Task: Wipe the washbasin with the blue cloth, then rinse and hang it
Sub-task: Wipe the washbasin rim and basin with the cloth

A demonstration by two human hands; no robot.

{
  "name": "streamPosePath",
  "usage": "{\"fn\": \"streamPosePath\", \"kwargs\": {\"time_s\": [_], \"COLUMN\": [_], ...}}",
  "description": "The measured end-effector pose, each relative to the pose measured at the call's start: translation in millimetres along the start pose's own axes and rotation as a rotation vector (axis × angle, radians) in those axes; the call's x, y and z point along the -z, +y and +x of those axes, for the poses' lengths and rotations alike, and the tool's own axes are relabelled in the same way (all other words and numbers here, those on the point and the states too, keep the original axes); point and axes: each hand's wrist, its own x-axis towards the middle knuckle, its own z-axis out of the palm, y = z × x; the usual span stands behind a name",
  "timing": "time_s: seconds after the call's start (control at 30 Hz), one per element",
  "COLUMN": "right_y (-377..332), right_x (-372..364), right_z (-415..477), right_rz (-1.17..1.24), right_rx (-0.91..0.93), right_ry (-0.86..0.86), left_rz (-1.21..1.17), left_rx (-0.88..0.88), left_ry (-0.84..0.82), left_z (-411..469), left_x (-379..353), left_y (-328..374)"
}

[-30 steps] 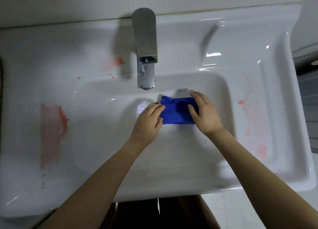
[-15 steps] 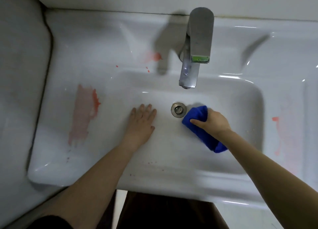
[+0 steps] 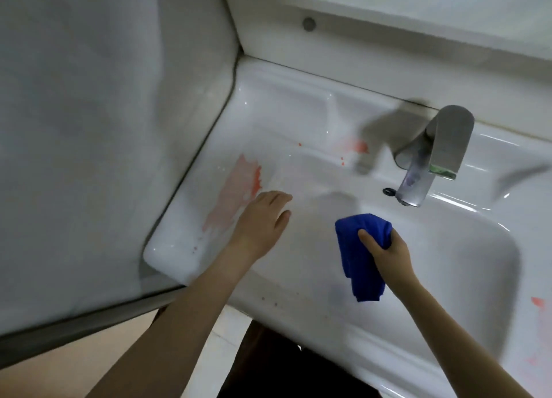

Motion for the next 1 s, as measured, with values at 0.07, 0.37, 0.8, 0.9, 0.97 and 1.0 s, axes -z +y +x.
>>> {"fn": "streamPosePath", "kwargs": {"time_s": [0.07,0.37,0.8,0.9,0.97,1.0], "right_y": [-19.0,-78.2,-103.2,-95.3,-82.3,-77.8], "right_x": [-17.7,-115.8,-225.4,-226.7,-226.2,-225.8], "right_z": [-2.8,-1.0,28.7,12.1,-4.4,-9.2], "right_rz": [0.046,0.078,-0.307,-0.394,-0.482,-0.522], "right_rx": [0.019,0.128,0.338,0.382,0.462,0.497], "right_ry": [-0.029,-0.136,0.368,0.287,0.204,0.174], "left_rz": [0.015,0.22,0.281,0.293,0.278,0.269], "left_rx": [0.028,0.129,-0.02,-0.027,-0.015,-0.007], "left_ry": [0.094,0.2,0.292,0.281,0.279,0.278], "left_z": [-8.9,-38.4,-45.9,-46.0,-46.9,-47.2], "left_x": [20.2,67.8,51.3,51.9,53.1,53.5], "left_y": [-13.4,-105.7,-160.7,-159.0,-156.7,-156.0]}}
